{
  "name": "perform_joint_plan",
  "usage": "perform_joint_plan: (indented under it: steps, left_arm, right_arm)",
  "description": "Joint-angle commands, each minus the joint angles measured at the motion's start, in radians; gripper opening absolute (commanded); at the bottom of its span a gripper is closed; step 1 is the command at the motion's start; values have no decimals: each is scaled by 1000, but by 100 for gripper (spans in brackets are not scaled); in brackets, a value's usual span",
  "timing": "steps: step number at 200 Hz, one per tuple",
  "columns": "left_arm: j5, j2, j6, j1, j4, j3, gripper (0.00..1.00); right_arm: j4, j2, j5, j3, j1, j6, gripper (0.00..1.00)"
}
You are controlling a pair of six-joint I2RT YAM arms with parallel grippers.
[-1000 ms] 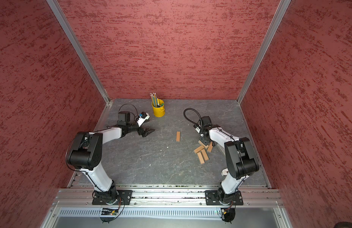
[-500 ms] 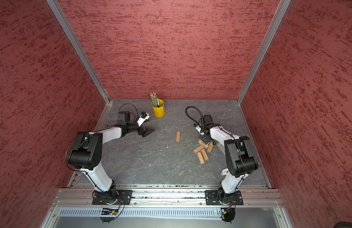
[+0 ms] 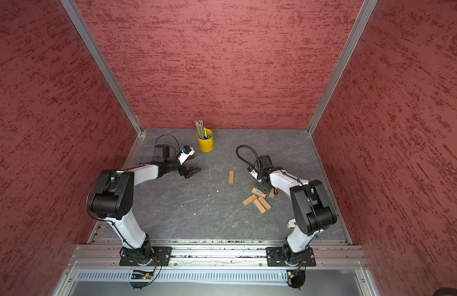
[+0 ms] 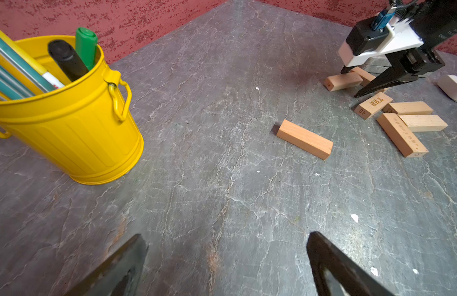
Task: Assemble the number 8 with building blocks
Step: Pick up the building block from the center of the board.
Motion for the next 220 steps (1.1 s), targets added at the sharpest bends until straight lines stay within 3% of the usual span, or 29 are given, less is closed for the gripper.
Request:
perform_joint_plan:
  steps: [1,27,72,107,138,148,162,174,220]
  left_arm:
    - [8,14,16,-6,-14,22,99]
    - [8,16,16,-6,-19,25,99]
    - [8,16,22,-7,-30,28,99]
    - [8,20,23,-8,-35,35,99]
    - [7,25,22,-8,-46,44,99]
    - [8,25,22,-8,-48,45,99]
    - [8,25,22,-8,-49,46,99]
    - [8,25,22,-7,-49,47,100]
    - [8,30,22,-8,-59,54,99]
  right_arm:
    - [-39,36,-22,-62,7,14,56]
    - [-17,43,-29,-54,4,3,46]
    - [13,22,-80,-70,-57,-4,55]
    - [-71,72,-235,0,-117,-69,54]
    - [-133,172,-292,85,-138,-76,50]
    - [-142,197,-290,99,-138,-82,45]
    - [-149,217,-283,107,-141,-94,23]
    - [-148,207,-284,96,-140,-97,13]
    - [-140,120,-196,70,-132,-136,6]
